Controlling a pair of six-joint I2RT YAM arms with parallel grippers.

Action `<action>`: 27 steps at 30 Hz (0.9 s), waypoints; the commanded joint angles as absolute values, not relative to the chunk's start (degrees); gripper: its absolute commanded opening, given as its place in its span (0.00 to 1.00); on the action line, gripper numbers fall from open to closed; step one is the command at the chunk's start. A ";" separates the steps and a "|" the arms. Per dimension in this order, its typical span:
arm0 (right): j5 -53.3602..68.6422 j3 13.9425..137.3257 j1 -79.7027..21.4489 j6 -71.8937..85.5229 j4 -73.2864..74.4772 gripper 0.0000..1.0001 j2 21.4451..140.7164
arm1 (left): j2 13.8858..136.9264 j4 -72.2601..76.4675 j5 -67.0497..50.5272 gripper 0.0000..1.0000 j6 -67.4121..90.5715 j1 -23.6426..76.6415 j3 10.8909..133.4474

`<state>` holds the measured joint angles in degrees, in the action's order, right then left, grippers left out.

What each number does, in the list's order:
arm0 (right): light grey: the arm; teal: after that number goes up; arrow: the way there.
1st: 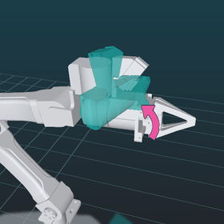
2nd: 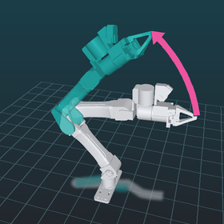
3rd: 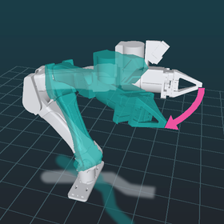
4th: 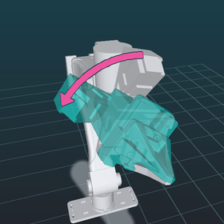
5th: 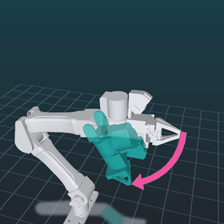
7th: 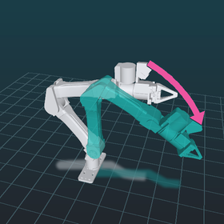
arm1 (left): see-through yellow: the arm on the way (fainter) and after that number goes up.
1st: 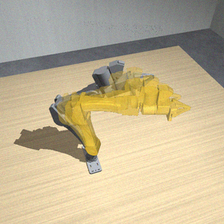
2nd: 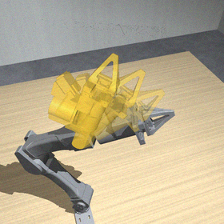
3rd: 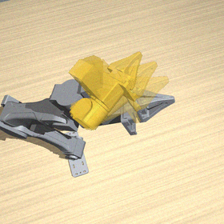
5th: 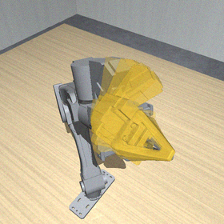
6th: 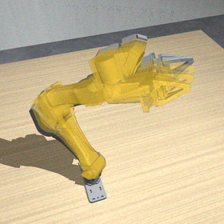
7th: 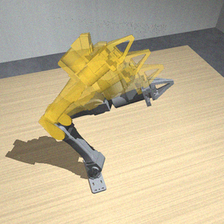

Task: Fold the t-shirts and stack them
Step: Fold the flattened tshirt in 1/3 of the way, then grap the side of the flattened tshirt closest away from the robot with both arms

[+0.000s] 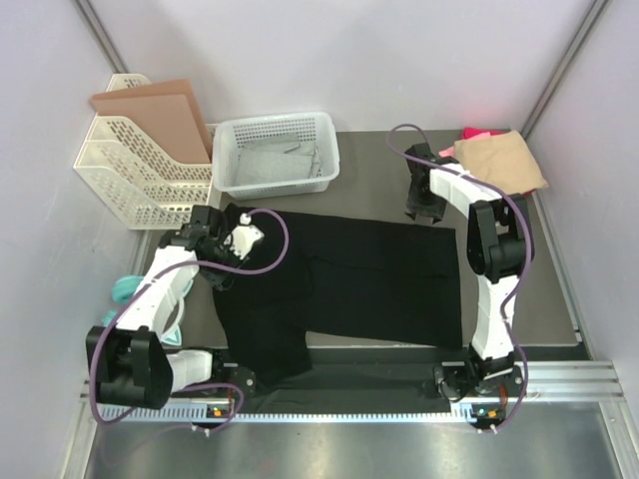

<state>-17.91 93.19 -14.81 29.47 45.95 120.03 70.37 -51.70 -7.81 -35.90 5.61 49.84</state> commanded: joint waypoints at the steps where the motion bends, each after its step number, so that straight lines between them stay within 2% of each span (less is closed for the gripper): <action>1: -20.47 90.55 -15.38 29.00 44.74 0.56 110.44 | 65.84 -62.10 -13.61 0.33 -37.86 6.06 54.66; 5: -20.75 75.72 -17.05 30.84 43.51 0.59 94.34 | 60.57 -68.80 -12.14 0.35 -42.70 8.69 54.32; 10: -22.23 62.95 -21.79 33.48 46.83 0.60 74.23 | 53.63 -72.68 -7.05 0.38 -44.48 14.49 46.95; 13: -23.55 56.09 -25.39 37.52 50.44 0.60 67.18 | 52.39 -73.39 -4.92 0.44 -42.81 18.54 44.56; 19: -21.54 45.45 -29.88 45.43 52.74 0.61 59.86 | 58.07 -70.50 -4.48 0.57 -41.14 24.69 46.67; 22: -21.27 43.33 -31.90 47.55 52.65 0.62 59.59 | 63.43 -67.52 -3.61 0.61 -36.42 31.27 47.28; 27: -21.62 43.15 -34.10 49.39 53.35 0.66 60.38 | 69.69 -62.50 -0.53 0.63 -27.62 48.93 45.88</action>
<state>-20.88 42.37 -32.18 46.06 53.17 61.45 66.52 -67.66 -2.61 -35.66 39.27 45.30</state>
